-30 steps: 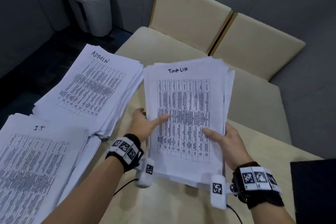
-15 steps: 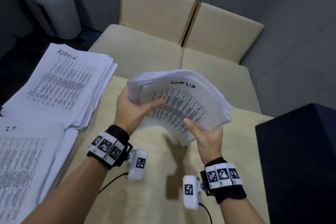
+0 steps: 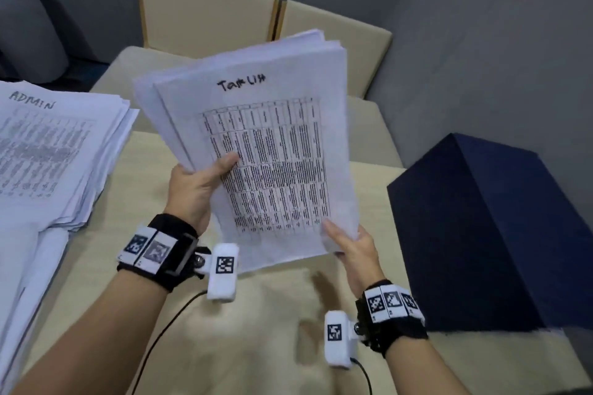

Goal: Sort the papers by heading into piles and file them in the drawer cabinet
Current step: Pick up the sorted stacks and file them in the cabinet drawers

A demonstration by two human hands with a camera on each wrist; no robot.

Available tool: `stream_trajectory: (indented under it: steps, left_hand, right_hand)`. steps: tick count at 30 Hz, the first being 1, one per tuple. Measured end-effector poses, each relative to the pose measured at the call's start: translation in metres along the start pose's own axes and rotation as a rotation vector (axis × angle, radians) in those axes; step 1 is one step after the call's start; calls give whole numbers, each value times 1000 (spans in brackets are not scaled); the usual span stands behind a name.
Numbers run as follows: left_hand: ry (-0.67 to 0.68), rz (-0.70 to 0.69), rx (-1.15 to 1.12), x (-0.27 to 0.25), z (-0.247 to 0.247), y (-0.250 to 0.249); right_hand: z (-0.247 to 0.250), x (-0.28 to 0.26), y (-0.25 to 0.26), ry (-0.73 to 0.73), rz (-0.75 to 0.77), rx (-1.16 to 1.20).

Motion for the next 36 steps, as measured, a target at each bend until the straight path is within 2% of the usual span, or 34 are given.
stream_trajectory:
  steps: [2, 4, 10, 15, 18, 21, 23, 28, 31, 33, 36]
  left_hand:
    - [3, 21, -133, -17, -18, 19]
    - [19, 85, -217, -39, -40, 46]
    - [103, 221, -327, -120, -106, 124]
    - [137, 217, -250, -199, -177, 157]
    - [164, 200, -200, -238, -217, 161]
    - [214, 194, -74, -284, -259, 162]
    - [293, 217, 55, -317, -286, 173]
    - [494, 471, 281, -391, -318, 247]
    - [607, 620, 330, -432, -336, 284]
    - [668, 629, 376, -442, -350, 289]
    - [673, 586, 379, -435, -368, 281]
  right_hand:
    - [16, -24, -19, 76, -78, 262]
    - [34, -45, -23, 125, -99, 334]
    - [138, -115, 18, 46, 112, -161]
    - [241, -187, 26, -69, 248, -237]
    - [302, -229, 25, -147, 275, -126]
    - [359, -261, 20, -164, 258, 2]
    - [396, -280, 8, -162, 219, 63]
    - [479, -338, -49, -185, -51, 191]
    - [505, -364, -60, -198, -164, 224]
    - [513, -376, -53, -207, -182, 231]
    - [523, -382, -35, -232, -147, 237]
Point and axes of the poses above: each hand's wrist, its own x-axis towards the middle knuckle, its own z-axis out of the back of the hand, y = z × x, the point moved 10 cm from there along x, towards the middle knuckle, and after that the axes turned 8 degrees about y, right-handed, at the moved point
